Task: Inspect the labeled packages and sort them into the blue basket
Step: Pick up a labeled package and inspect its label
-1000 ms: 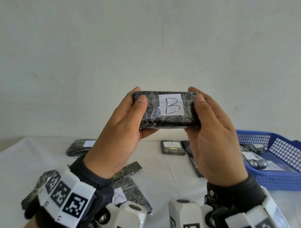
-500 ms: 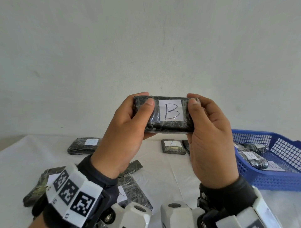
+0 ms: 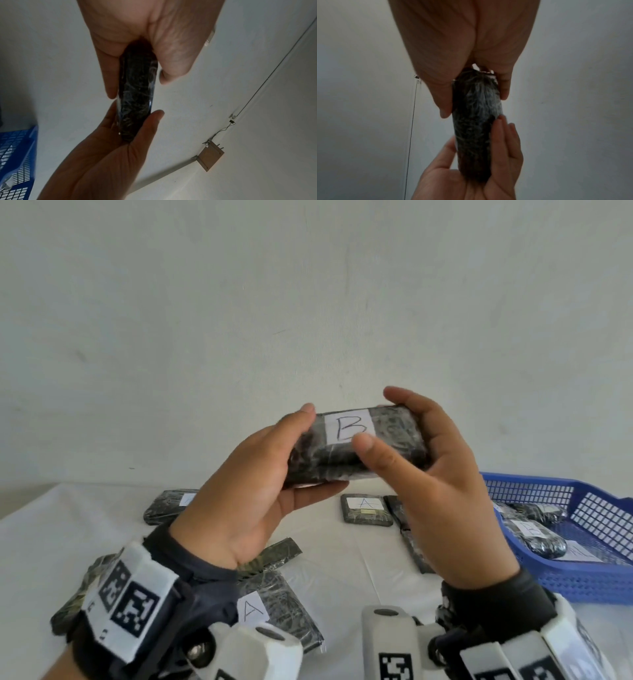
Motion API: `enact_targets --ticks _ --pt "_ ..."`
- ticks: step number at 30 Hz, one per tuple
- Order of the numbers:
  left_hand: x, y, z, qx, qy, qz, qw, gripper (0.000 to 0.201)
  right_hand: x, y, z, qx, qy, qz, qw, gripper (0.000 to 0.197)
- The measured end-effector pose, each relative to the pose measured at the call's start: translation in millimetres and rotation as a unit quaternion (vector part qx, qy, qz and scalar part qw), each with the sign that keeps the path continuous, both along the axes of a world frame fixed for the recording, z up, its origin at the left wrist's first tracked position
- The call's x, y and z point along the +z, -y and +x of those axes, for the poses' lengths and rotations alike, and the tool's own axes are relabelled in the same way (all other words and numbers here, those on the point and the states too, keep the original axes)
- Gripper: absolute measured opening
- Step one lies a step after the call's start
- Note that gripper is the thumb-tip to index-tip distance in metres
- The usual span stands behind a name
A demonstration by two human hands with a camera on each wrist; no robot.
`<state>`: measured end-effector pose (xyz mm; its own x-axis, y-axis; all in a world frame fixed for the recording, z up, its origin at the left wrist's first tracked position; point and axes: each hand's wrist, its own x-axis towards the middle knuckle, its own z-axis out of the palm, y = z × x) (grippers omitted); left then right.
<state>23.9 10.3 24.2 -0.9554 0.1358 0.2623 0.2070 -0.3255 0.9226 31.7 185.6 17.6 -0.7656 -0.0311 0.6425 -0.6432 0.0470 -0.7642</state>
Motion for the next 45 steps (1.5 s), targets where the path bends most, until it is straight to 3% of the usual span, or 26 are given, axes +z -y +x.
enact_targets --ticks 4,7,9,12,15,20,23,27,33,37,41,45 --pt "-5 -2 -2 0.007 -0.058 -0.067 0.996 0.047 4 -4 -1 -0.041 0.014 -0.054 0.998 0.052" --pt "-8 -6 -4 0.03 -0.11 -0.073 0.991 0.062 2 -1 1 -0.055 0.06 -0.035 0.996 0.067" --pt "-7 -6 -2 0.032 -0.119 -0.053 0.991 0.056 2 1 1 -0.04 0.101 -0.013 0.994 0.079" --pt "-5 -4 -2 0.028 -0.101 -0.027 0.994 0.047 3 2 0 -0.008 0.096 -0.033 0.995 0.06" --pt "-4 -3 -3 0.008 -0.074 -0.008 0.997 0.037 4 2 3 -0.036 0.058 -0.021 0.997 0.053" --pt "-3 -1 -5 0.027 -0.075 -0.007 0.997 0.042 4 6 1 -0.023 0.075 -0.069 0.995 0.05" --pt "-6 1 -7 0.045 -0.084 -0.022 0.995 0.06 0 4 -2 -0.021 0.052 -0.042 0.998 0.051" --pt "-7 -7 -1 0.043 -0.09 -0.056 0.993 0.041 3 4 1 -0.007 0.069 -0.071 0.995 0.041" --pt "-11 -14 2 0.09 -0.143 -0.094 0.981 0.078 -1 10 -2 -0.018 0.051 -0.094 0.994 0.057" --pt "-16 -17 -2 0.097 -0.131 -0.083 0.983 0.057 -2 15 -2 -0.027 0.064 -0.134 0.989 0.062" --pt "-18 -19 -3 0.083 -0.126 -0.065 0.986 0.07 -3 13 -3 -0.037 0.046 -0.123 0.991 0.073" --pt "-16 -17 -3 0.085 -0.134 -0.069 0.985 0.059 -1 15 -1 -0.02 0.048 -0.137 0.989 0.068"
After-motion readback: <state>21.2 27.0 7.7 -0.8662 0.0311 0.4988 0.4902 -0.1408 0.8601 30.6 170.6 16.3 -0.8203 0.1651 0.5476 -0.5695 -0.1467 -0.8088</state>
